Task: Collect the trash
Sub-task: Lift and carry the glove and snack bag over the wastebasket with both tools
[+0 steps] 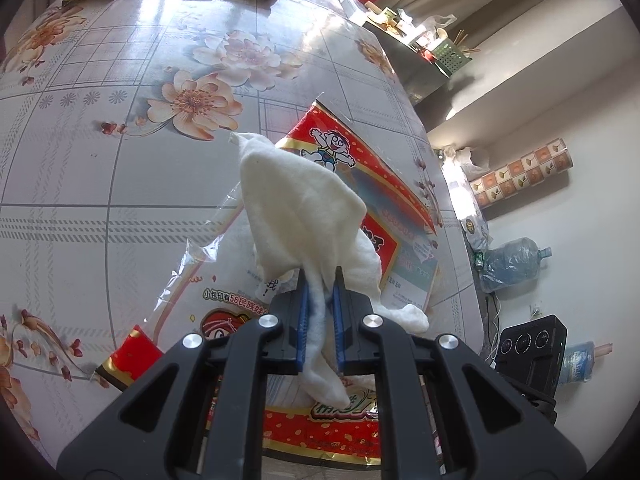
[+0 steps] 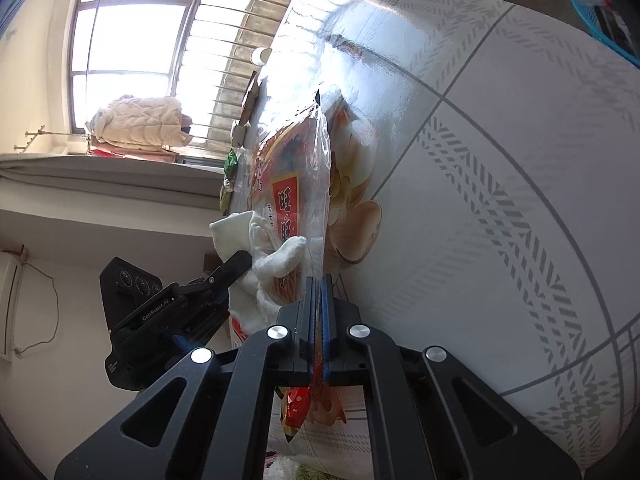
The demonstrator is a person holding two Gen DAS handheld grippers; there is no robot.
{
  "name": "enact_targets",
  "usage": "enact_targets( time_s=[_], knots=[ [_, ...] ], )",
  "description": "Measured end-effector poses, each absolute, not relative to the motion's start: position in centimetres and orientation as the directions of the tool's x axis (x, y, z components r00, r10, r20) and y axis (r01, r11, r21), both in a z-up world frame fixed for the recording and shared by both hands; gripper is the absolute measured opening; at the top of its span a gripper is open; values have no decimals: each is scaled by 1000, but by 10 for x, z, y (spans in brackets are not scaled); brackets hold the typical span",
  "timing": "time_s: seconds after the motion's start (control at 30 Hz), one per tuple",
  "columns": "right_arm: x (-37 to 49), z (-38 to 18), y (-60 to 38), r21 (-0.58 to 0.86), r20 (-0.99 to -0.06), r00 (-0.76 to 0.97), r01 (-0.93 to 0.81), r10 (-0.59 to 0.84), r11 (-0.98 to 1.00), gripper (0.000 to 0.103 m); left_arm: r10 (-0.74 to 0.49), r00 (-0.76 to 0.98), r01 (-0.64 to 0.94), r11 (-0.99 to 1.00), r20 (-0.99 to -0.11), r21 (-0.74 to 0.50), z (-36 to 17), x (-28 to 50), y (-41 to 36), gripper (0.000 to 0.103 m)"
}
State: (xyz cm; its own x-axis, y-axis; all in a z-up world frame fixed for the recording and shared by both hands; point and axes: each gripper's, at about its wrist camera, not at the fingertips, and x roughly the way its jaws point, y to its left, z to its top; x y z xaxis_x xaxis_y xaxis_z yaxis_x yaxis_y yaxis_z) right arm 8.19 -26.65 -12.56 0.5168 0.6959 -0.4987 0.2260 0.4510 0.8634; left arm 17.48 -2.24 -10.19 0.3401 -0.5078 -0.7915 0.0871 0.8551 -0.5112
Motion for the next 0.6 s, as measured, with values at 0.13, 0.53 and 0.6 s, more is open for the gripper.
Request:
enact_targets(
  time_s=[0.13, 0.53, 0.6],
  knots=[
    [79, -124, -271, 855, -510, 529, 227, 678, 466, 1, -498, 364, 90, 860, -787, -502, -91, 174, -21, 9],
    [65, -117, -294, 889, -448, 581, 212, 680, 405, 2, -510, 435, 141, 853, -742, -503, -53, 165, -17, 9],
    [60, -114, -303, 894, -437, 597, 209, 672, 396, 2, -513, 457, 159, 851, -727, -500, -43, 161, -15, 9]
  ],
)
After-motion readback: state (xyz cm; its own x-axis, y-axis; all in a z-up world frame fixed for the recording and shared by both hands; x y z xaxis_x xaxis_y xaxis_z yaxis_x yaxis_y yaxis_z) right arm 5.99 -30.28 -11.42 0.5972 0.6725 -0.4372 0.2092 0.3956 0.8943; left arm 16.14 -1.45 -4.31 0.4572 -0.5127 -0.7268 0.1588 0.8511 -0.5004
